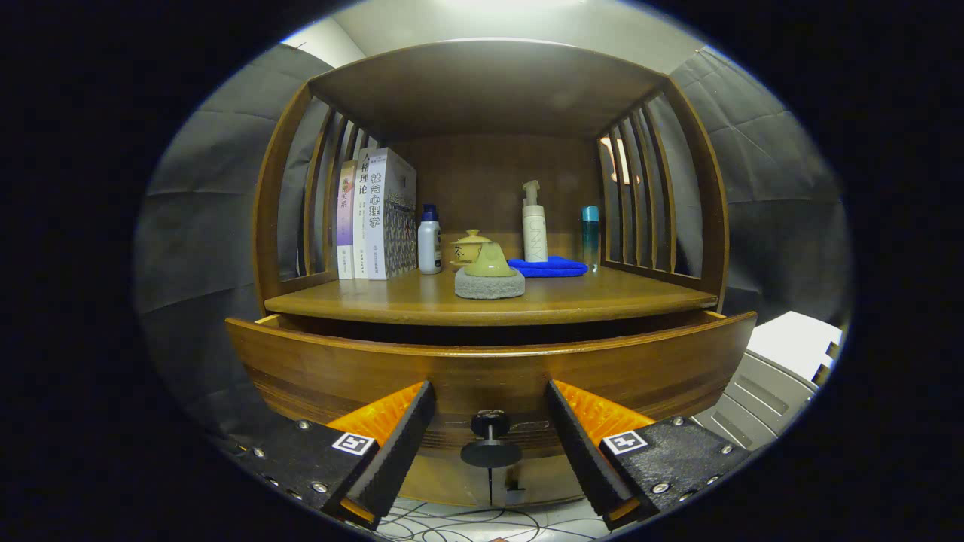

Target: Pull open the drawer, take out the items inside it, and place them on the countertop above the cabinet.

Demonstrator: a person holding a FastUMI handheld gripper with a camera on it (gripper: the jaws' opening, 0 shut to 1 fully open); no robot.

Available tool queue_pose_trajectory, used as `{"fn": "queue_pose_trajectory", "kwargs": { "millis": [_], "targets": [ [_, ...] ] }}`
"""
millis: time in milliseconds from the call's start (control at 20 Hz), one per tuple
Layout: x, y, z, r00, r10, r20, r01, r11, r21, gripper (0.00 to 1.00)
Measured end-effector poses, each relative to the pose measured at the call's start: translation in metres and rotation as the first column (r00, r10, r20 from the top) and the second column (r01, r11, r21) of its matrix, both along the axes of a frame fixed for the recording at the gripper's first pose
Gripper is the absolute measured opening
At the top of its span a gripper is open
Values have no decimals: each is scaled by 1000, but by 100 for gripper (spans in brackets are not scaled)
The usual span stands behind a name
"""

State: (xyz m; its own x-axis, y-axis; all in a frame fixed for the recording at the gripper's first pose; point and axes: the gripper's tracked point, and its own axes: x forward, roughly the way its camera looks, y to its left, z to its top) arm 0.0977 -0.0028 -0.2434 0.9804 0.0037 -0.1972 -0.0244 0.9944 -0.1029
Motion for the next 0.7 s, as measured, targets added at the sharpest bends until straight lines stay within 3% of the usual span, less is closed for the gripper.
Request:
{"fn": "queue_pose_trajectory", "kwargs": {
  "millis": [600, 700],
  "targets": [
    [39, 2, -5, 1000, 5, 15, -4, 997, -78, 95],
    [38, 8, 0, 999, 42, 9, -41, 996, -74, 94]
  ]
}}
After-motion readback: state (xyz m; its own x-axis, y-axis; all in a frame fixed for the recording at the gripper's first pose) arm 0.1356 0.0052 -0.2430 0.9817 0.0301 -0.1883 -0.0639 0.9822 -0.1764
